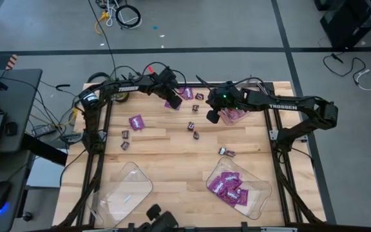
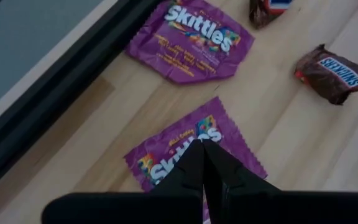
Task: Sort candy
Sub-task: Put the violet candy into the bottom right transparent bin
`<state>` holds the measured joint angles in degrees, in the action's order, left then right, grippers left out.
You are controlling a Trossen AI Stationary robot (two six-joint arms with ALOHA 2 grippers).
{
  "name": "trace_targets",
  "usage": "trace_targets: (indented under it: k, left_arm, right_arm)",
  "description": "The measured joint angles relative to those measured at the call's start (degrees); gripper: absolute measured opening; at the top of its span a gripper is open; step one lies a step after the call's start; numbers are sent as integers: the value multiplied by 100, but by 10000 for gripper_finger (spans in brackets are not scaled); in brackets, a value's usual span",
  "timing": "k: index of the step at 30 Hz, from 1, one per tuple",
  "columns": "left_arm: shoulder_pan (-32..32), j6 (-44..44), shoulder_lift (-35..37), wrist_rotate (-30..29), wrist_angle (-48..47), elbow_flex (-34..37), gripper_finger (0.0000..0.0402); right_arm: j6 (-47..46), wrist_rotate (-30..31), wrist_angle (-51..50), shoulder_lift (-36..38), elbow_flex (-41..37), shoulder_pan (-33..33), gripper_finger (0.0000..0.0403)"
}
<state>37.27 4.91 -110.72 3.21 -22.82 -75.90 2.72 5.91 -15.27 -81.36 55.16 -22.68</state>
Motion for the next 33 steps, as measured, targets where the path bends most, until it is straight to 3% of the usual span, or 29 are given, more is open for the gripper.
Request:
trace_targets:
  k: [33]
  left_arm:
    - [408, -135, -34, -19, 59, 2, 1]
  right_arm:
    - [39, -2, -205, 0, 2, 4, 0]
